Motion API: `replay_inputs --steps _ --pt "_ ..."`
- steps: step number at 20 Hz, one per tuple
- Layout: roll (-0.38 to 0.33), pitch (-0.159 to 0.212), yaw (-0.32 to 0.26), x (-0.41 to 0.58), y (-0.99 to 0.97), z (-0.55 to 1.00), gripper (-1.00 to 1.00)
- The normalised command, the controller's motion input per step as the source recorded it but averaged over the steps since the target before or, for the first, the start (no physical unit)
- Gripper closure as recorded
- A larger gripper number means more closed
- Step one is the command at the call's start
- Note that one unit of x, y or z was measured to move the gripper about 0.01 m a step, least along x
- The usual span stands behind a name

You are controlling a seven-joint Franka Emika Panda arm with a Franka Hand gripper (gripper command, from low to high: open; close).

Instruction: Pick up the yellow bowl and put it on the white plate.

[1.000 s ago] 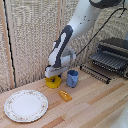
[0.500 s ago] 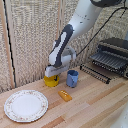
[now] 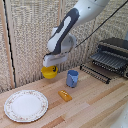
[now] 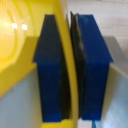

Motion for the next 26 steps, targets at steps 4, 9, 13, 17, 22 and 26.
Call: replay_inputs --steps 4,9,13,17,22,26 --pt "0.010 0.000 0.047 -0.142 0.66 0.68 1.00" --pt "0.000 0.000 0.025 -0.112 0.79 0.46 1.00" --pt "0.000 0.000 0.015 -0.184 0.85 0.10 1.00" --pt "-0.001 0.000 0.033 -0.154 0.82 -0.14 1.00" --pt "-0.002 0.000 0.065 -0.209 0.70 -0.32 1.00" --pt "-0.005 -0.014 0.054 -0.061 0.35 -0.48 1.00"
